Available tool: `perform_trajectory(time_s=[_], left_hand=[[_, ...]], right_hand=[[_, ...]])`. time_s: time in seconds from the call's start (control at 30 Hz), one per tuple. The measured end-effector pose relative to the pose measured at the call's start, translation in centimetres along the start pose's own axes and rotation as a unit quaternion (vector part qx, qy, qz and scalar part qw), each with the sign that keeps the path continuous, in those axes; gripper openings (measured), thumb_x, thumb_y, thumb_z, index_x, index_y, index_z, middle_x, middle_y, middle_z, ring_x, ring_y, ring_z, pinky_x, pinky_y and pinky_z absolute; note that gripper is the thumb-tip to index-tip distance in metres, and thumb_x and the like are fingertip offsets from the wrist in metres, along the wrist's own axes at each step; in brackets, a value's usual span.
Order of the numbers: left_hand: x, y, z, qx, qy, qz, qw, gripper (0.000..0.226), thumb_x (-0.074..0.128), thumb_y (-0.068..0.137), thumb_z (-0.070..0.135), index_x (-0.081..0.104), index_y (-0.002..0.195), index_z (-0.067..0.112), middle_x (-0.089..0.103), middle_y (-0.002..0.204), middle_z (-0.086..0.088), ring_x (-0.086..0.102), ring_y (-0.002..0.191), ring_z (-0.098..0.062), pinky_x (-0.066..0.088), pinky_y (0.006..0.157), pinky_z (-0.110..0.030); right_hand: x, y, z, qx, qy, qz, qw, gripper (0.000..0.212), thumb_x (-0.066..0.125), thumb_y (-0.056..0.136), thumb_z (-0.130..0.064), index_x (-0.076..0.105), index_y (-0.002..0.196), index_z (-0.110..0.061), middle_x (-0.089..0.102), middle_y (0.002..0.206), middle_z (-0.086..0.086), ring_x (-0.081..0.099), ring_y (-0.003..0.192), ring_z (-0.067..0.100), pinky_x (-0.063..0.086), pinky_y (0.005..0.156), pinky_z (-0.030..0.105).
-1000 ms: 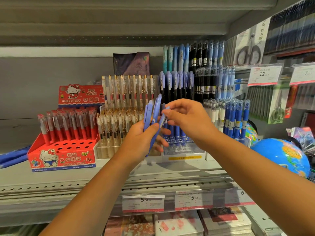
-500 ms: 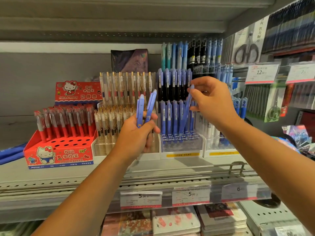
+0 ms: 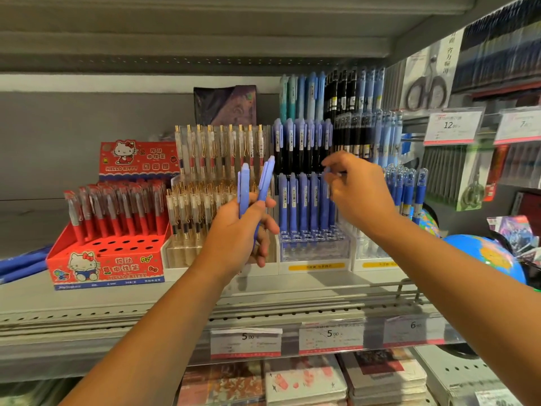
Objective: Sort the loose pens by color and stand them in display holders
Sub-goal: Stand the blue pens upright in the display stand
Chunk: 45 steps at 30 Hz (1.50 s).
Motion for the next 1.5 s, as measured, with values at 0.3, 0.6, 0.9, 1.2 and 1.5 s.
perform_trajectory(time_s=[0.3, 0.6, 0.9, 1.2, 1.5], left_hand=[[0.6, -0.1, 0.0, -0.008, -0.034, -0.039, 0.999, 0.020, 0.044, 0.104, 0.019, 0.058, 0.115, 0.009, 0.071, 0.080, -0.009, 0.062, 0.050, -0.026, 0.056, 0.044, -0.036], [0.8, 0.1, -0.4, 0.003, -0.012, -0.063, 0.998, 0.021, 0.045, 0.104, 0.024, 0.058, 0.118, 0.016, 0.075, 0.095, -0.009, 0.070, 0.062, -0.029, 0.058, 0.048, -0.037], [1.1, -0.2, -0.7, 0.001, 0.019, -0.087, 0.996, 0.017, 0.059, 0.097, 0.021, 0.062, 0.114, 0.021, 0.076, 0.093, -0.007, 0.071, 0.064, -0.032, 0.058, 0.048, -0.037], [1.7, 0.0, -1.2, -0.028, 0.075, -0.116, 0.990, 0.023, 0.076, 0.085, 0.015, 0.066, 0.105, 0.019, 0.073, 0.086, -0.009, 0.072, 0.066, -0.034, 0.059, 0.047, -0.044], [1.3, 0.0, -1.6, -0.042, 0.083, -0.067, 0.993, 0.045, 0.051, 0.080, 0.060, 0.058, 0.103, 0.021, 0.066, 0.078, -0.004, 0.066, 0.056, -0.020, 0.046, 0.036, -0.025]], right_hand=[[1.5, -0.7, 1.0, 0.016, -0.075, -0.011, 0.997, 0.042, 0.046, 0.101, -0.006, 0.048, 0.142, -0.016, 0.067, 0.118, 0.010, 0.054, 0.057, 0.013, 0.042, 0.052, 0.027], [2.7, -1.8, 1.7, 0.038, -0.173, -0.059, 0.982, 0.063, 0.043, 0.099, 0.002, 0.023, 0.155, -0.018, 0.039, 0.153, 0.010, 0.052, 0.122, 0.033, 0.051, 0.086, 0.042], [1.9, -3.4, -0.9, -0.104, -0.010, 0.039, 0.994, 0.030, 0.057, 0.097, -0.027, 0.058, 0.124, -0.015, 0.051, 0.108, -0.001, 0.047, 0.062, 0.010, 0.040, 0.058, 0.027], [3.0, -3.9, -1.0, 0.000, 0.392, -0.089, 0.916, 0.025, 0.073, 0.086, -0.010, 0.061, 0.108, -0.015, 0.068, 0.078, 0.007, 0.070, 0.072, 0.021, 0.057, 0.063, 0.028], [0.4, -2.3, -0.1, 0.043, 0.415, -0.004, 0.909, 0.041, 0.063, 0.093, -0.003, 0.051, 0.130, -0.015, 0.070, 0.083, 0.008, 0.073, 0.090, 0.020, 0.060, 0.070, 0.030]])
Point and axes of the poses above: each hand's wrist, its own y-axis towards the middle knuckle, its own x-axis out of the palm, z = x × y, the point moved 6 cm from there along y, towards the middle knuckle
